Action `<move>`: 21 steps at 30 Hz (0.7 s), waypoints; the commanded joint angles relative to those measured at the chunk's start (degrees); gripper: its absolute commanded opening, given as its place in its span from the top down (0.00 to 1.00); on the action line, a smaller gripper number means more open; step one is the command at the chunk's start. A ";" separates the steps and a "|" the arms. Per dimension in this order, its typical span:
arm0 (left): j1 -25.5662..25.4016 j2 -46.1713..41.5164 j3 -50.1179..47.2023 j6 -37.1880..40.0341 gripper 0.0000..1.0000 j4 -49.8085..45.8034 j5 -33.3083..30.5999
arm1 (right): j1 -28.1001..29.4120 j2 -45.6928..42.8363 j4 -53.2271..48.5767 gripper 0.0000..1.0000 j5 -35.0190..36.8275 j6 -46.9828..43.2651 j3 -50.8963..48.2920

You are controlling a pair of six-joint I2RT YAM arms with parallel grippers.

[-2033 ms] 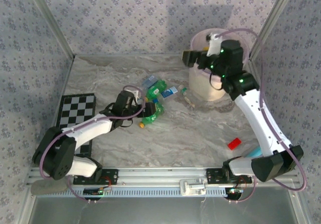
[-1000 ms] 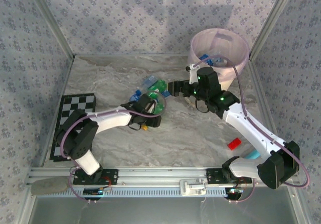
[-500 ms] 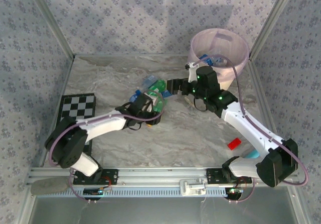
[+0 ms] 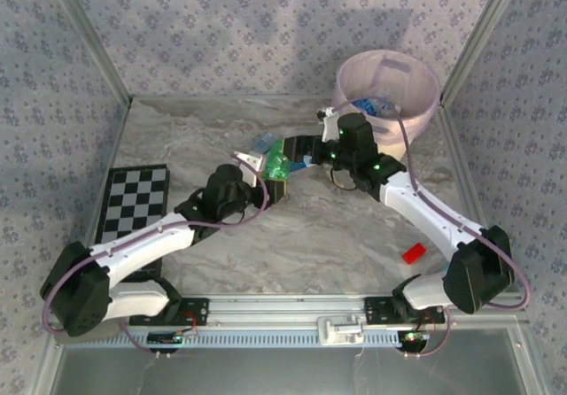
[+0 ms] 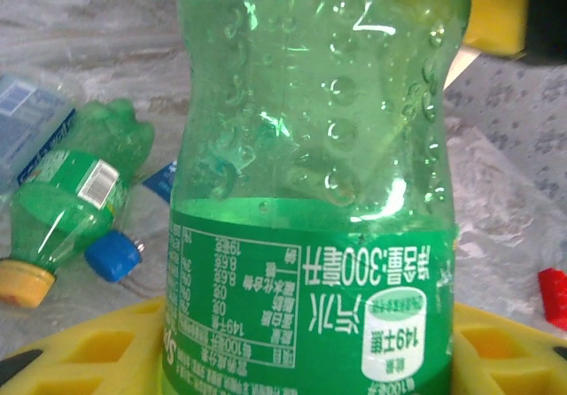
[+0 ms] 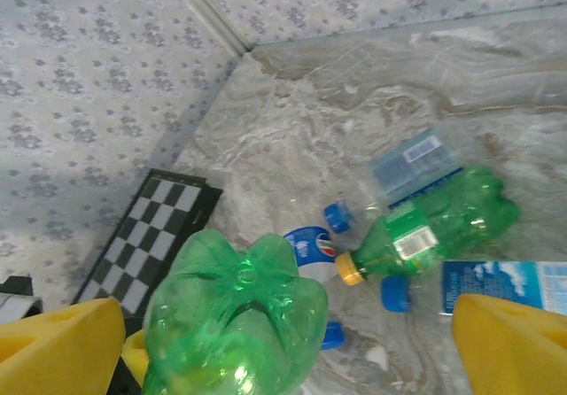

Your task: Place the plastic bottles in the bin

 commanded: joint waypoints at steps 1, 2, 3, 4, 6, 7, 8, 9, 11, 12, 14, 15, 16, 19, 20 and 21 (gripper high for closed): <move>0.13 -2.00 -0.61 -0.53 0.48 4.47 1.78 | 0.48 2.06 4.63 0.06 -5.30 4.34 2.33; 0.15 -2.11 -0.72 -0.64 0.48 4.69 1.88 | 0.64 2.74 5.39 0.06 -5.97 5.03 2.51; 0.12 -2.31 -0.88 -0.72 0.48 4.85 1.91 | 0.69 3.37 5.97 0.08 -6.77 5.62 2.76; 0.11 -2.49 -1.11 -0.81 0.48 5.03 1.97 | 0.91 3.98 6.66 0.09 -7.66 6.28 2.95; 0.15 -2.72 -1.41 -0.86 0.48 5.38 1.87 | 1.37 5.38 7.54 0.12 -9.18 6.71 3.40; 0.11 -2.79 -1.42 -0.81 0.48 5.37 1.70 | 1.66 5.95 7.85 0.13 -9.72 7.95 3.41; 0.12 -2.75 -1.42 -0.77 0.48 5.29 1.62 | 1.90 6.68 7.84 0.15 -10.16 8.20 3.41; 0.11 -2.75 -1.42 -0.73 0.48 5.17 1.60 | 2.14 7.15 7.89 0.17 -10.48 8.37 5.32; 0.15 -2.79 -1.51 -0.75 0.48 5.24 1.47 | 2.50 7.96 7.75 0.21 -11.06 8.48 5.90; 0.11 -2.89 -1.51 -0.73 0.48 5.31 1.34 | 2.60 8.29 7.76 0.24 -11.16 8.53 6.11; 0.11 -3.04 -1.68 -0.70 0.47 5.42 1.00 | 2.61 8.89 7.77 0.30 -11.54 8.77 6.39; 0.11 -3.10 -1.76 -0.73 0.47 5.33 0.84 | 2.65 9.06 7.83 0.33 -11.64 8.76 6.47; 0.11 -3.22 -1.77 -0.72 0.46 5.33 0.73 | 2.59 9.24 7.98 0.37 -11.77 8.76 6.57; 0.13 -3.41 -1.95 -0.77 0.40 4.98 0.08 | 2.51 9.45 7.56 0.45 -12.04 8.25 7.16; 0.11 -3.53 -2.12 -0.86 0.35 4.91 -0.34 | 2.45 9.38 7.12 0.46 -11.82 7.89 7.40; 0.12 -3.74 -2.21 -0.90 0.32 4.89 -0.70 | 2.29 9.22 6.71 0.46 -11.41 7.60 7.53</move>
